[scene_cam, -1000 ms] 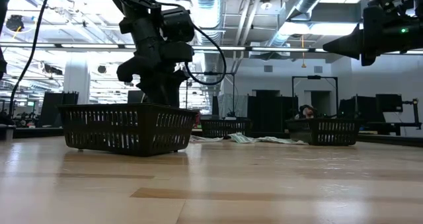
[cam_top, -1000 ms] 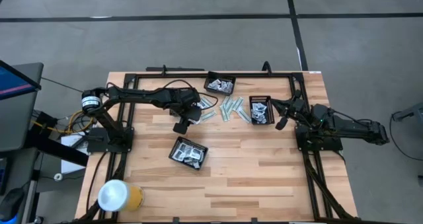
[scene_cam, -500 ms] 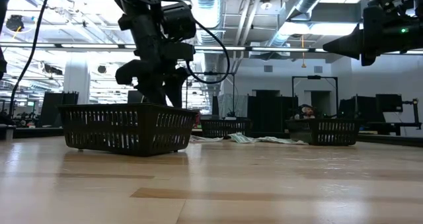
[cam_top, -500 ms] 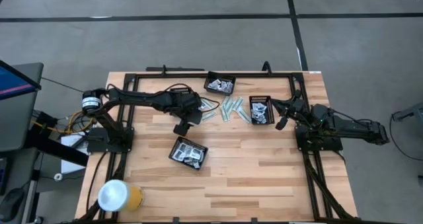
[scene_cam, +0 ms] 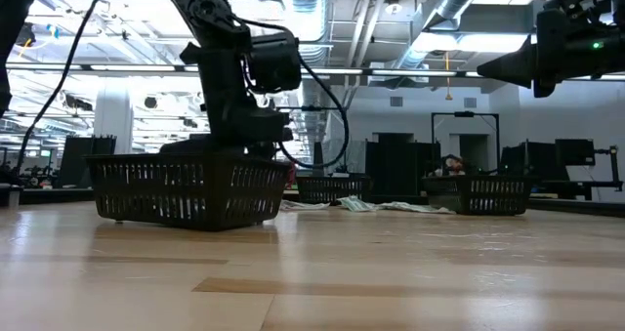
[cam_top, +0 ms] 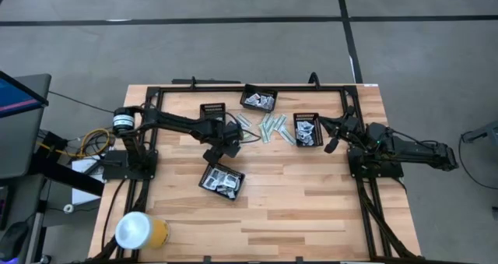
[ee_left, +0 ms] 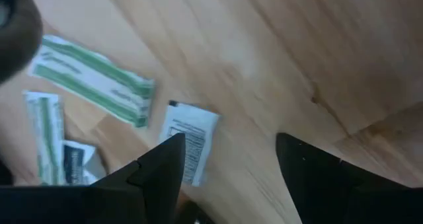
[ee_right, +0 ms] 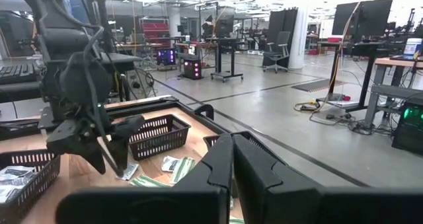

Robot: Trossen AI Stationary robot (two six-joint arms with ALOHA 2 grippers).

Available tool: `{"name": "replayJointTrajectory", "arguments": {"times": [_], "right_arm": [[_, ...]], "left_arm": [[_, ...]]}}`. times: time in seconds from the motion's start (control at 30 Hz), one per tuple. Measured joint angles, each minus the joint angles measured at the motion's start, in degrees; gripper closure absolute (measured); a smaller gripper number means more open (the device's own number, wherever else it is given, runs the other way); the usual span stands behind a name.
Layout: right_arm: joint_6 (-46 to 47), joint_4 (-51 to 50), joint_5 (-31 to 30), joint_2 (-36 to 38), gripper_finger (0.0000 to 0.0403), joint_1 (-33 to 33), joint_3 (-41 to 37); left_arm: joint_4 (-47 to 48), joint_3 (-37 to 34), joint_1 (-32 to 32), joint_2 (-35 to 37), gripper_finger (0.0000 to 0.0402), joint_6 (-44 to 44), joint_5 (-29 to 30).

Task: Pick & Place First Aid Supplies
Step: Put the orange ointment pack into the top black bin

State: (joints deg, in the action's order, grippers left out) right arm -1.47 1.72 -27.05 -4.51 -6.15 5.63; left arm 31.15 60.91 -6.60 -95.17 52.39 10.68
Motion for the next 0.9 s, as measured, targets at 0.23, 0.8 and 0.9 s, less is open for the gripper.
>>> {"name": "replayJointTrajectory", "arguments": {"times": [0.23, 0.8, 0.9], "right_arm": [[0.02, 0.00, 0.02, -0.02, 0.0395, 0.00, 0.00], [0.01, 0.00, 0.00, -0.02, 0.0395, 0.00, 0.00], [0.02, 0.00, 0.00, -0.01, 0.0395, 0.00, 0.00]], "left_arm": [[-0.69, 0.21, 1.15, -1.31, 0.0165, 1.19, 3.24], [-1.35, -0.07, 1.48, -0.20, 0.0165, 0.97, 4.09], [-1.17, -0.07, 2.38, -0.15, 0.0165, 0.97, 4.31]]}}
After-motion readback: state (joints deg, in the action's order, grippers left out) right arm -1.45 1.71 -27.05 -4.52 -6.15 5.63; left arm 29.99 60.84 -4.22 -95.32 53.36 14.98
